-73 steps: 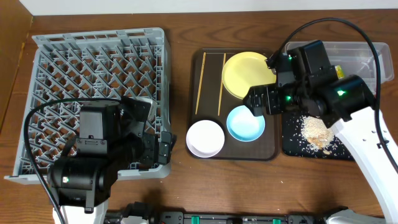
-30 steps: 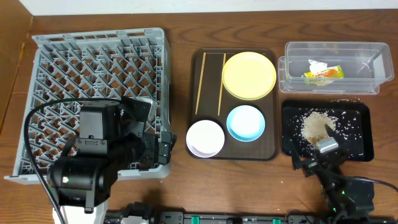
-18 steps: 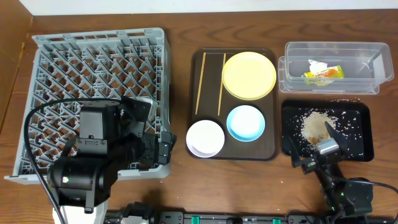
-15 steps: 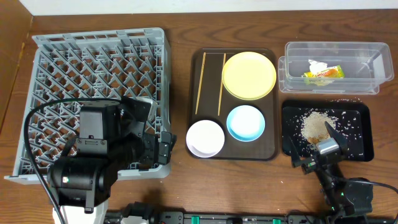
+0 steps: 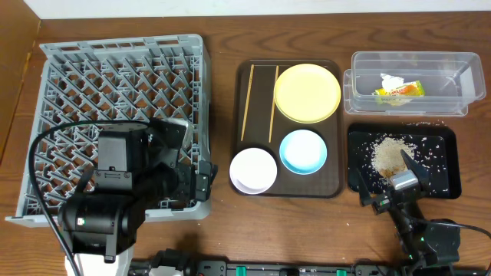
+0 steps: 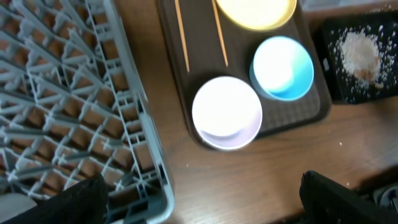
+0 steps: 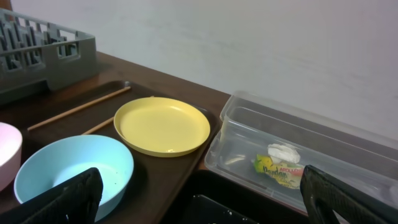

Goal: Sort waste into correct bins and load items into the dishwasher
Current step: 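Reach the left gripper to a wooden chopstick on the brown tray and grasp it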

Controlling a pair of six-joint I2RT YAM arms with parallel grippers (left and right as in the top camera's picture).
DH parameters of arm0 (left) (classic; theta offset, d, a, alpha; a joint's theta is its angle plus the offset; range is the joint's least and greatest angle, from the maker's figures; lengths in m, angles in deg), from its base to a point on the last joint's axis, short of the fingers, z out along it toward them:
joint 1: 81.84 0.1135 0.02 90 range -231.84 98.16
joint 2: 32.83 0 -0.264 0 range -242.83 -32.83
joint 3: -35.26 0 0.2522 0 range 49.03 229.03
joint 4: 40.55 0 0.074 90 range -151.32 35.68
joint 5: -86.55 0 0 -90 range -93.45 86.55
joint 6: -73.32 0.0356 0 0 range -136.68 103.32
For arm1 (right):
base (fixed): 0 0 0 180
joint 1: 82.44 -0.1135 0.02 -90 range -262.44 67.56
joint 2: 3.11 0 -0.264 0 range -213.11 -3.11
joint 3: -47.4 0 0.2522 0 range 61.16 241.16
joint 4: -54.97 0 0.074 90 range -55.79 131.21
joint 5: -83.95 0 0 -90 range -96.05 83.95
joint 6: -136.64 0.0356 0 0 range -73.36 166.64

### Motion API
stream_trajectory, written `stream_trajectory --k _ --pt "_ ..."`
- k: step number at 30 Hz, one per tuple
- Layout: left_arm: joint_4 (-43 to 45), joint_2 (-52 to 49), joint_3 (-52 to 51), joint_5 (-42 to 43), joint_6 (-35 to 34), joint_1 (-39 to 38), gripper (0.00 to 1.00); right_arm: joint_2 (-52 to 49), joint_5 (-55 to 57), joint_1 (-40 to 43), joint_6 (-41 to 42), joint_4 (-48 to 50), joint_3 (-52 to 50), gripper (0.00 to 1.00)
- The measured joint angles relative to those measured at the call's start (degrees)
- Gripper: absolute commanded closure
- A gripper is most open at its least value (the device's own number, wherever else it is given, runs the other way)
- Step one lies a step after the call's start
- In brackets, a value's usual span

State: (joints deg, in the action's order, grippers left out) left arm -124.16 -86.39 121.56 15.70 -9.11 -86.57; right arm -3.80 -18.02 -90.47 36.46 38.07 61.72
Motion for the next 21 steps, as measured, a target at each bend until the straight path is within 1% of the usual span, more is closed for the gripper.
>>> stream_trajectory --k 3,9,16,19,21 --pt "1.79 0.00 0.00 0.42 0.00 0.00 0.01 0.00 -0.02 0.00 0.00 0.00 0.00 0.01" --pt "11.52 -0.39 0.02 6.21 -0.50 0.00 0.01 0.00 -0.02 0.00 0.00 0.02 0.00 0.01" --pt "12.61 -4.48 0.02 8.85 -4.00 0.00 0.01 0.00 0.00 0.00 0.00 0.02 0.00 0.01" --pt "15.74 -6.03 0.04 9.25 -7.85 0.00 0.00 0.00 0.00 0.00 0.00 0.02 0.00 0.01" --pt "16.96 -7.69 0.04 8.96 -11.52 -0.55 0.03 0.00 -0.02 0.00 0.00 0.02 0.00 0.01"
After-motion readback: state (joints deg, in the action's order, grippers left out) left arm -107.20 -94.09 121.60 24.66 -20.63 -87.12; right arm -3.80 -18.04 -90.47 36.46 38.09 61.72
